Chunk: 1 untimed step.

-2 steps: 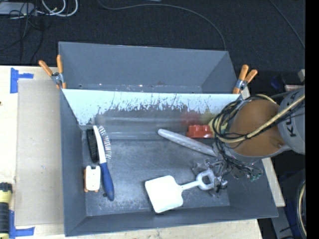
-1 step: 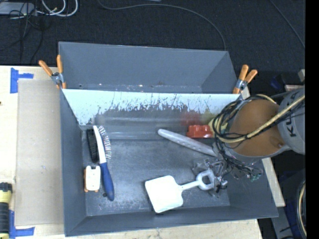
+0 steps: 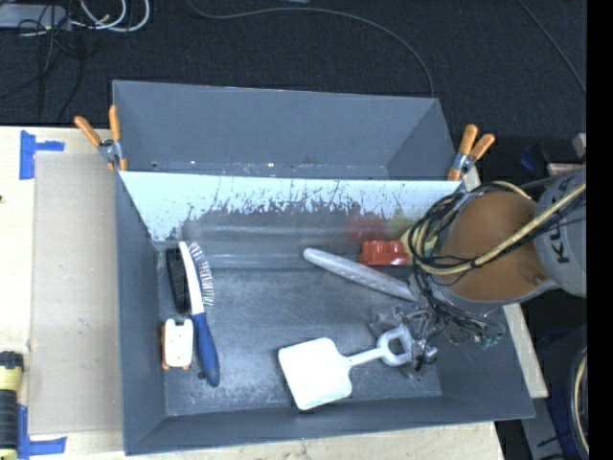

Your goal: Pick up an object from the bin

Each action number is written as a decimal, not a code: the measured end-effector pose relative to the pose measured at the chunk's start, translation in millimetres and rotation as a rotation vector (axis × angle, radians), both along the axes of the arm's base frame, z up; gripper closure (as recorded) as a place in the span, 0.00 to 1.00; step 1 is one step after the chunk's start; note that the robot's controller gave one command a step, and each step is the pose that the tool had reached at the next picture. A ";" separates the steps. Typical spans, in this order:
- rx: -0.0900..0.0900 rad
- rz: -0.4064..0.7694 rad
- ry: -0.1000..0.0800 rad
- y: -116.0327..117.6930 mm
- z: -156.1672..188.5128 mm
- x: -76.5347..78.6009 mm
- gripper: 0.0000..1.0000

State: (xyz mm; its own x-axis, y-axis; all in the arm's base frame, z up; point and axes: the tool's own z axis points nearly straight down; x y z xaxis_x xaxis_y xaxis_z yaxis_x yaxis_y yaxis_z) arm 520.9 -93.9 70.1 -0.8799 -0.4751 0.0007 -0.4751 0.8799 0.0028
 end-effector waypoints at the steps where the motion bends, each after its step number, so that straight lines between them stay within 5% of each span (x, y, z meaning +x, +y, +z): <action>1: 0.001 0.001 0.004 0.6 4.9 -1.0 1.00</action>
Offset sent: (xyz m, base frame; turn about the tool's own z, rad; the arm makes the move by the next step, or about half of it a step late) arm 0.0000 -0.0002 0.0110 0.0000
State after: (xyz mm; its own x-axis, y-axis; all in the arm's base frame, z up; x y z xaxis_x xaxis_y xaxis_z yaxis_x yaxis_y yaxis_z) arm 519.9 -93.3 75.0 -0.8796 -0.4756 0.0042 -0.4756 0.8796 0.0056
